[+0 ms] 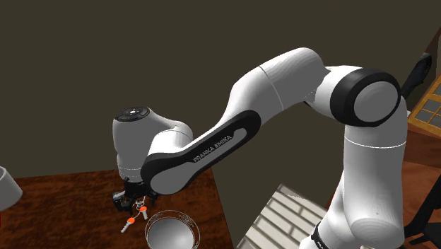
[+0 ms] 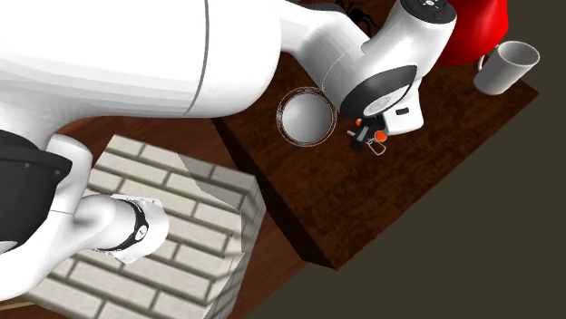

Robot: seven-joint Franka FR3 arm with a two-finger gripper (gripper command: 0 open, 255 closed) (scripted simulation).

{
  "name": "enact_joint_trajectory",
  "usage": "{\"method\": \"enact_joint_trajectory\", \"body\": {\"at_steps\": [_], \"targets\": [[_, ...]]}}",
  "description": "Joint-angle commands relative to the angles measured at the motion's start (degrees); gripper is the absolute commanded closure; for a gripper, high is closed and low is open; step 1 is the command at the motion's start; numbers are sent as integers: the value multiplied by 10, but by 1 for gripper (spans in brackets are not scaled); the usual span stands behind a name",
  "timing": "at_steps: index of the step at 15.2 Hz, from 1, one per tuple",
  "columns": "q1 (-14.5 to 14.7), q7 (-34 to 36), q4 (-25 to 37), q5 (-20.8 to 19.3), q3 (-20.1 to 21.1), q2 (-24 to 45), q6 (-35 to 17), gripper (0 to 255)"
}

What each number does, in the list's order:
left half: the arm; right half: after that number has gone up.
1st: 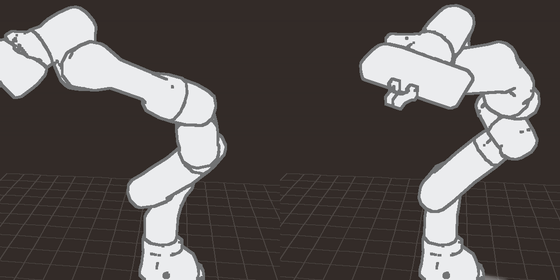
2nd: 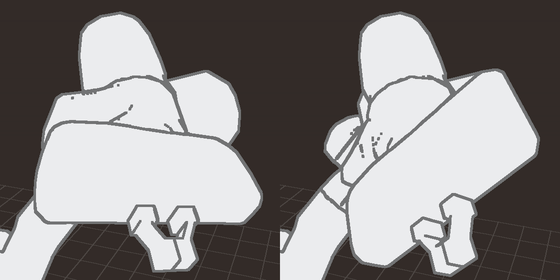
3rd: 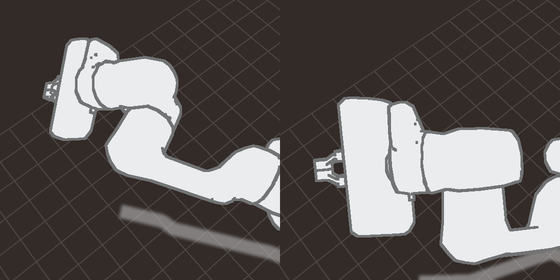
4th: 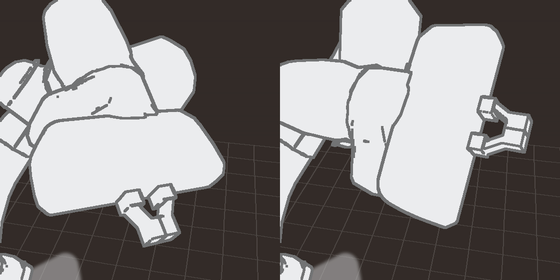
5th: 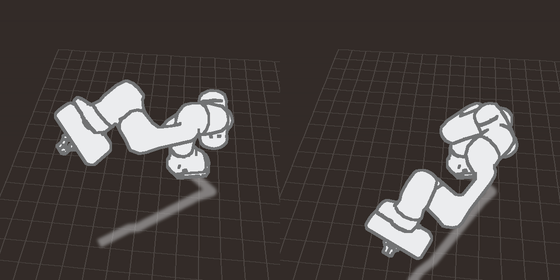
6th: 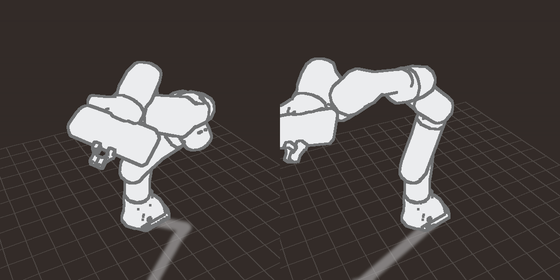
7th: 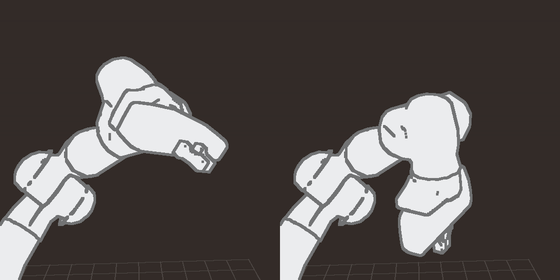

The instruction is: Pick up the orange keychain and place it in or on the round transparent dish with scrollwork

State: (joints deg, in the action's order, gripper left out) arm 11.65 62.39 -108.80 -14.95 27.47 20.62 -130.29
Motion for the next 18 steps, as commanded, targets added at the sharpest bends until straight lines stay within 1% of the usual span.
{"method": "enact_joint_trajectory", "body": {"at_steps": [1, 8, 18], "targets": [[1, 0, -1, 0, 1, 4, -9, 255], [1, 0, -2, 0, 1, 4, -10, 255], [-8, -20, 28, 29, 13, -35, 53, 255]]}}
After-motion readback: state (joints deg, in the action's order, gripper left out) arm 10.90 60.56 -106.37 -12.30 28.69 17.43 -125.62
